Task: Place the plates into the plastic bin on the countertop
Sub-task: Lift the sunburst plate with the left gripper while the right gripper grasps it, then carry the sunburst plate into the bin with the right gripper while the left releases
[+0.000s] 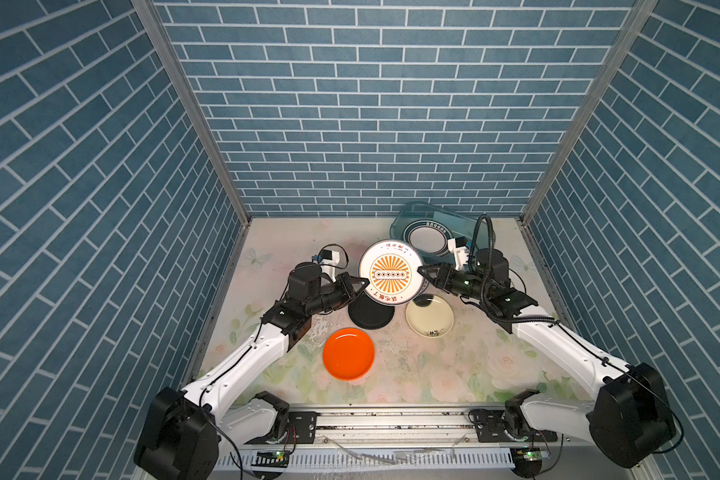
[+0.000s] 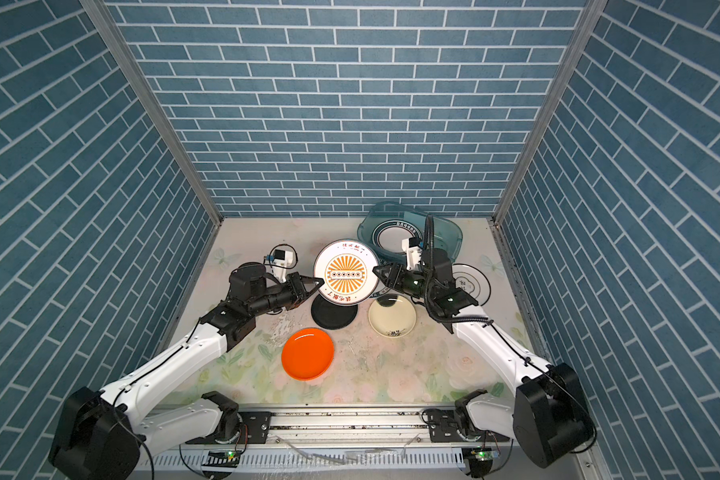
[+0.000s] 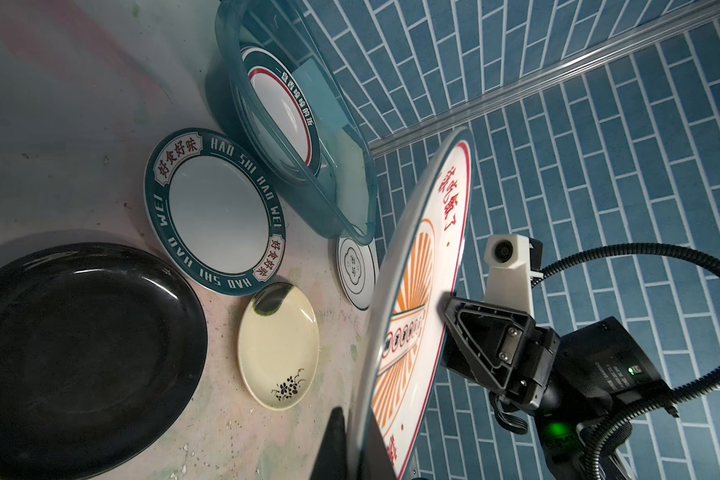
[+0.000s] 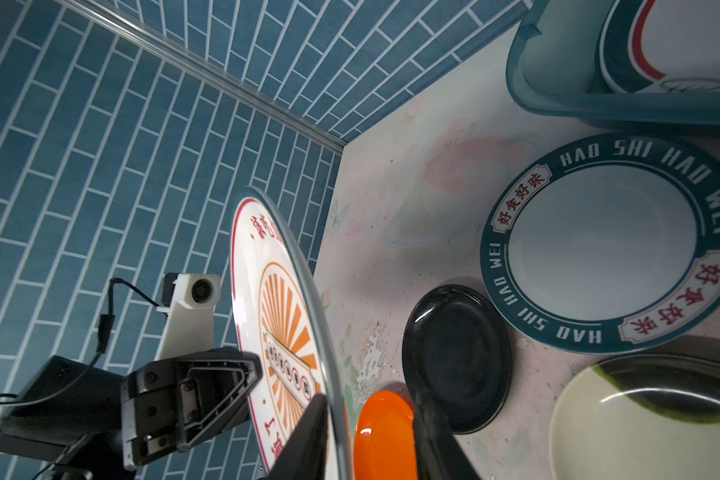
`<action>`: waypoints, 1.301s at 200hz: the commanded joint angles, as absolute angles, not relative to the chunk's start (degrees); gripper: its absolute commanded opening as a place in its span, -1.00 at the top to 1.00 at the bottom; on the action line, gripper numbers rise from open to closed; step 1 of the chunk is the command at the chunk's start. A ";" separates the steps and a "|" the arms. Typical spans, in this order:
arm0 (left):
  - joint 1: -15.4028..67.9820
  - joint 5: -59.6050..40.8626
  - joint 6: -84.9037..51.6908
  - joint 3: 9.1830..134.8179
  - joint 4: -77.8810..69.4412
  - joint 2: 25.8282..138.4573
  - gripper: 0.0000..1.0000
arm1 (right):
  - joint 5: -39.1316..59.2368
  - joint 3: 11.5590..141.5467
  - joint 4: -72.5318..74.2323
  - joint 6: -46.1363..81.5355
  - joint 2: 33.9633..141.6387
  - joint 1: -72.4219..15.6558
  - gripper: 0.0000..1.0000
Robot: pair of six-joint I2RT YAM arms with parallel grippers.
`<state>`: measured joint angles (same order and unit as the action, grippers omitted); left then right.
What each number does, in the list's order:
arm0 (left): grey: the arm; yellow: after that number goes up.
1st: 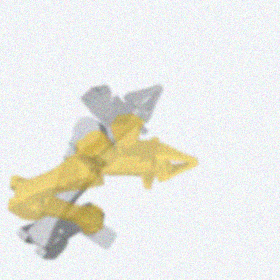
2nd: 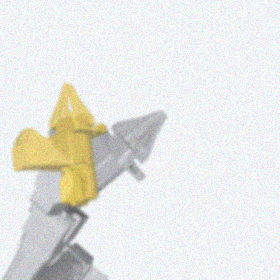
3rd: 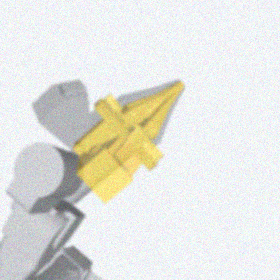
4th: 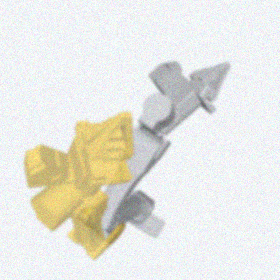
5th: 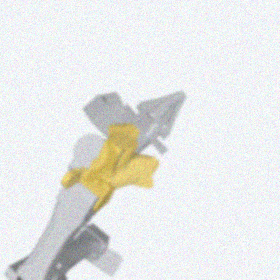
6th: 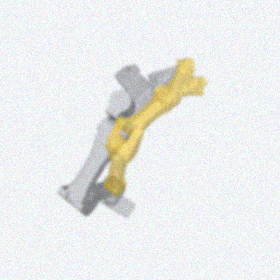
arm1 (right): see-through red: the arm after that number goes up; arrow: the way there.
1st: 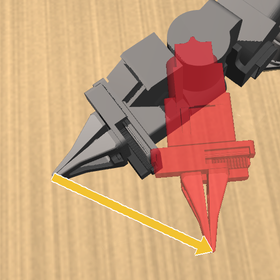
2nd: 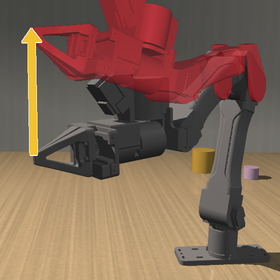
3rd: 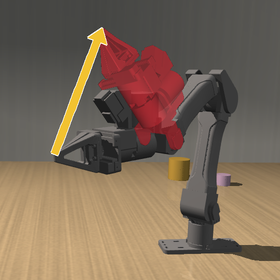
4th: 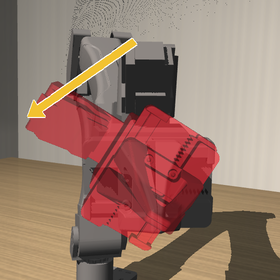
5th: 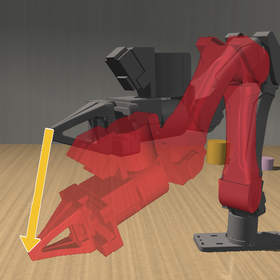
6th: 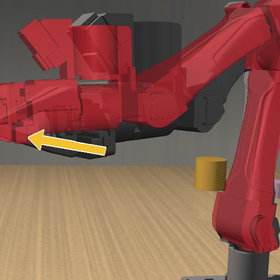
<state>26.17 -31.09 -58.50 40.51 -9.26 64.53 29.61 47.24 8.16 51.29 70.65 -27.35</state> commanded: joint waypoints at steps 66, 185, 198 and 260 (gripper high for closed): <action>26.61 -31.05 -55.34 45.09 -8.52 66.71 0.77 | 24.71 49.93 9.61 55.67 71.54 -27.59 1.00; 21.26 -32.17 -47.12 56.43 -5.95 75.27 -0.99 | 18.46 66.72 -5.57 52.91 77.67 -17.12 1.00; 20.22 -31.93 -46.98 56.43 -6.53 75.69 -0.99 | 17.29 67.94 -7.60 51.43 78.34 -15.74 1.00; 16.92 -31.21 -48.89 58.79 -4.17 77.75 -0.99 | 18.22 75.06 -10.53 46.80 86.83 -9.44 1.00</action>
